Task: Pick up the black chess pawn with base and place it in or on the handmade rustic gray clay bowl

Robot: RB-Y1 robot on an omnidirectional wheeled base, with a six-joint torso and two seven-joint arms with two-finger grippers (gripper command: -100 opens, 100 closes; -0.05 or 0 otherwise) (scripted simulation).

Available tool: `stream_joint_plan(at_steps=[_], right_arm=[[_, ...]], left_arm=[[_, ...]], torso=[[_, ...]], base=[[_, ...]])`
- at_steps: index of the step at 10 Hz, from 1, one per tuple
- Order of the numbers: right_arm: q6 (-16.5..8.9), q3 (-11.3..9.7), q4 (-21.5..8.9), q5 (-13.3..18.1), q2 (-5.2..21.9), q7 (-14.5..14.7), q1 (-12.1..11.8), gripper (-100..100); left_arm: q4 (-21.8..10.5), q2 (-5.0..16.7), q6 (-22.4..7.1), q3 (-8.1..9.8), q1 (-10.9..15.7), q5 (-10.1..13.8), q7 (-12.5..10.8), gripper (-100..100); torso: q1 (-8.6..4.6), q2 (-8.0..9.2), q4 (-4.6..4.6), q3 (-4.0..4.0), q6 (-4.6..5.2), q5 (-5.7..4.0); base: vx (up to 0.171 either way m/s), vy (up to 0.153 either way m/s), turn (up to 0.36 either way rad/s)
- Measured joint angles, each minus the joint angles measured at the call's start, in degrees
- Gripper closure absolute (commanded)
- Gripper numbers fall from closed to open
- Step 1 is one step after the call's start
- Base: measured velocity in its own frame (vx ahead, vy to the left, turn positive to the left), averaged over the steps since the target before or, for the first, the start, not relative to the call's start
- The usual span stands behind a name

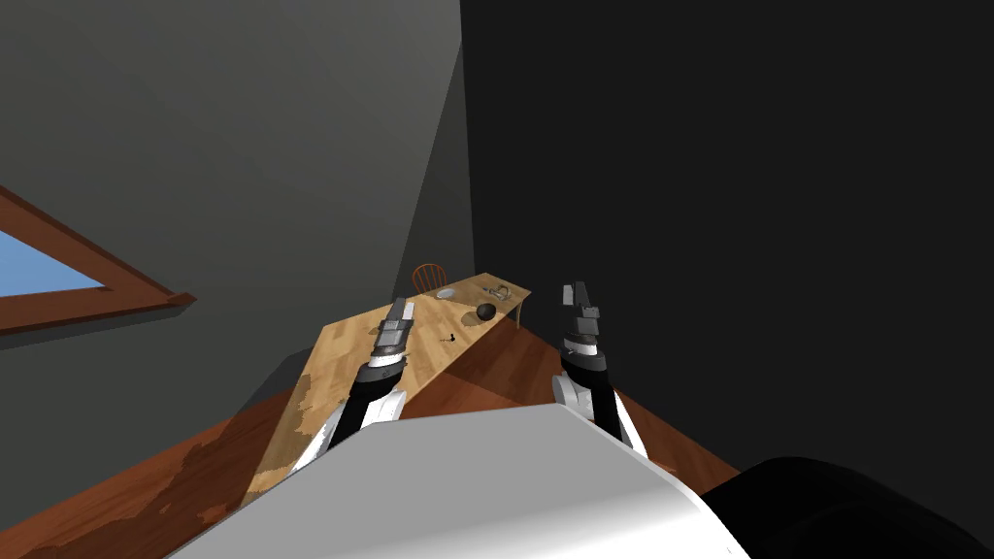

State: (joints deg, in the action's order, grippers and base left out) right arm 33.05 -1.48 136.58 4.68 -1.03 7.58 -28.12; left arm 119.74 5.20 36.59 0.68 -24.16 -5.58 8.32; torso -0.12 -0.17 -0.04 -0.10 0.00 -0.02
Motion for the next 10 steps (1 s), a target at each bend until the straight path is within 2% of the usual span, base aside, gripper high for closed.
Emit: stream_joint_plan(at_steps=[2,10], right_arm=[[0.0,0.0,0.0,0.0,0.0,0.0,0.0,0],[0.0,0.0,0.0,0.0,0.0,0.0,0.0,0]], left_arm=[[-3.31,0.62,-0.25,0.06,1.16,-1.06,2.86,-100],[-15.5,2.34,0.08,1.39,5.05,-2.98,9.03,-100]], torso=[[-0.05,-0.08,-0.02,-0.05,0.0,-0.02],[0.02,0.02,0.01,0.01,0.0,0.0]], base=[[0.051,-0.039,0.016],[0.031,-0.025,0.012]])
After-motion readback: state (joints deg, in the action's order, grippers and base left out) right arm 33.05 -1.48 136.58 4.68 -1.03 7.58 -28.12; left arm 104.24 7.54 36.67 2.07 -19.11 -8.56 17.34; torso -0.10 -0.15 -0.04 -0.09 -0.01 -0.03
